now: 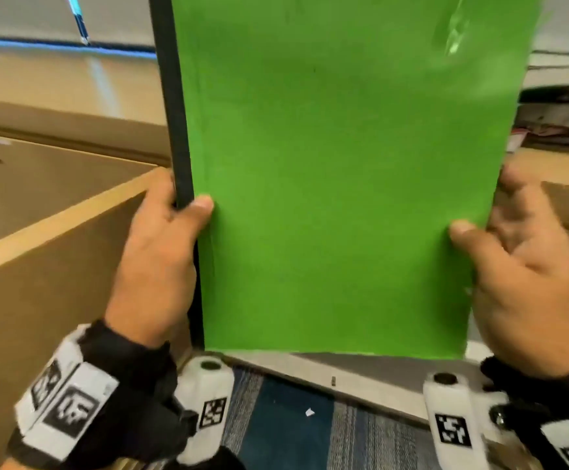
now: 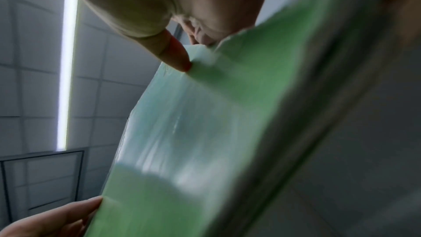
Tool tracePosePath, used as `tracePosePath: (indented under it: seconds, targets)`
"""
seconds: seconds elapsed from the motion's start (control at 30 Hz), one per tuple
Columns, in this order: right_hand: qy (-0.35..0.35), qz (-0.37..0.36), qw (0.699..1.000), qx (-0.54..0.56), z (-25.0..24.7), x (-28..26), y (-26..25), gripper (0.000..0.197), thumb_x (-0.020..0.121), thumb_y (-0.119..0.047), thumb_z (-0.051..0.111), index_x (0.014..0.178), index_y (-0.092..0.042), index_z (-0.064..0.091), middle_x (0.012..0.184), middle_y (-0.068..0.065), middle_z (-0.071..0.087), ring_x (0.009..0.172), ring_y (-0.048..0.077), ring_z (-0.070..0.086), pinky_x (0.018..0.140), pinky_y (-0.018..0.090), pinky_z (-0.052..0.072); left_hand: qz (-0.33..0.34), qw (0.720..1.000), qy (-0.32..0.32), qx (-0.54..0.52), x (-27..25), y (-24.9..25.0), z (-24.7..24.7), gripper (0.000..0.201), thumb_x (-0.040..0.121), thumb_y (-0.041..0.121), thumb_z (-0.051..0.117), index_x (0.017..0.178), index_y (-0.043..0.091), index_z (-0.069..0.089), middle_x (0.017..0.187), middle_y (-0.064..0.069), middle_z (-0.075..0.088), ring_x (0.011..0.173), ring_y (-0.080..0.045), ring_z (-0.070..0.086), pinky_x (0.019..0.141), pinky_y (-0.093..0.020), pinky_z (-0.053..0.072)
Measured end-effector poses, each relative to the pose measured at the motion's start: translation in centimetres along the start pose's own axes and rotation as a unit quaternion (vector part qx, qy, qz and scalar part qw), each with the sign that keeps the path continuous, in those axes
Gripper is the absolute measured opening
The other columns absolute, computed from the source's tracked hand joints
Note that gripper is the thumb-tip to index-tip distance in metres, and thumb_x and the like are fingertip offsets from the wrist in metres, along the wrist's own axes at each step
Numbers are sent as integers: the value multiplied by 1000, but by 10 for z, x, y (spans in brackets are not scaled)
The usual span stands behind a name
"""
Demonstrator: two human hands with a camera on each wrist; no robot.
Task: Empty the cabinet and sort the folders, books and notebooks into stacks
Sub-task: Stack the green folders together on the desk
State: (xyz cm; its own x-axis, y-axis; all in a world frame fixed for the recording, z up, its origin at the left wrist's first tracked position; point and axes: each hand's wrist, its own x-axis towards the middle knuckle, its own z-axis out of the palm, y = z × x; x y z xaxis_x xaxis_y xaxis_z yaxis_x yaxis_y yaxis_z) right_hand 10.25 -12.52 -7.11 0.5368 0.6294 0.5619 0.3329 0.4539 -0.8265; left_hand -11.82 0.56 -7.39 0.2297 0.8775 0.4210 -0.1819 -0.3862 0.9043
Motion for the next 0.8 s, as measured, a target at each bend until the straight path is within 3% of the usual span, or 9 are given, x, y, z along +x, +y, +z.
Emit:
tracePosePath:
  seconds: [0.07, 0.17, 0.3, 0.37, 0.43, 0.53, 0.63, 0.7, 0.8]
  targets:
    - [4, 59, 998, -5, -11, -52, 7, 56, 90, 18, 43, 131, -21, 45, 124, -6, 65, 116, 7, 59, 96, 18, 48, -58, 998, -30, -26, -55, -16, -3, 29, 98, -1, 39, 113, 15, 59, 99, 10, 74, 85, -1, 69, 67, -13, 53]
    - [4, 179, 984, 19, -26, -119, 20, 56, 90, 19, 41, 126, -23, 49, 123, -3, 66, 108, 6, 63, 89, 16, 51, -188, 981, -27, -32, -116, -44, -16, 28, 97, -1, 41, 108, 14, 62, 100, -5, 75, 87, -15, 71, 70, -26, 56]
    - [-7, 300, 953, 24, -41, -186, 43, 54, 87, 23, 41, 119, -18, 54, 107, -2, 73, 93, 8, 69, 70, 16, 55, -318, 948, -22, -21, -180, -72, -34, 23, 95, -5, 43, 100, 6, 62, 87, -16, 73, 66, -17, 69, 58, -26, 57]
    - [-7, 347, 938, 17, -42, -198, 57, 52, 86, 23, 42, 116, -16, 57, 101, 1, 75, 87, 16, 71, 66, 22, 57, -354, 934, -40, 10, -190, -90, -45, 21, 95, -3, 44, 104, 4, 62, 92, -19, 73, 74, -26, 70, 73, -38, 57]
    - [8, 396, 918, 27, -37, -201, 76, 47, 85, 21, 42, 115, -11, 59, 101, 10, 74, 82, 26, 71, 68, 35, 60, -376, 924, -62, 36, -184, -100, -51, 22, 97, -1, 44, 110, 3, 62, 96, -19, 74, 82, -32, 69, 83, -49, 54]
    - [26, 458, 888, 33, -23, -184, 110, 41, 86, 16, 41, 115, -6, 60, 99, 18, 73, 81, 34, 69, 77, 46, 57, -391, 915, -95, 42, -150, -113, -52, 23, 97, -1, 43, 110, 4, 62, 101, -18, 73, 72, -23, 70, 71, -37, 58]
    - [41, 475, 879, 11, -4, -142, 147, 41, 86, 14, 41, 118, -3, 60, 104, 23, 70, 92, 39, 66, 88, 54, 53, -430, 895, -113, 34, -105, -135, -56, 24, 96, -4, 45, 117, -4, 57, 103, -23, 70, 72, -25, 69, 72, -40, 59]
    - [48, 471, 881, -9, 7, -110, 170, 38, 86, 15, 41, 115, -3, 61, 103, 22, 69, 95, 38, 66, 89, 54, 52, -444, 886, -128, 42, -82, -152, -56, 23, 95, -7, 44, 115, -2, 56, 95, -16, 72, 69, -22, 69, 63, -35, 60]
    - [70, 473, 876, -63, 23, -61, 222, 29, 85, 14, 44, 105, 2, 62, 89, 18, 65, 81, 32, 61, 80, 44, 51, -459, 876, -142, 47, -49, -179, -52, 20, 98, -3, 42, 106, 12, 52, 93, -3, 64, 69, -21, 67, 47, -30, 57]
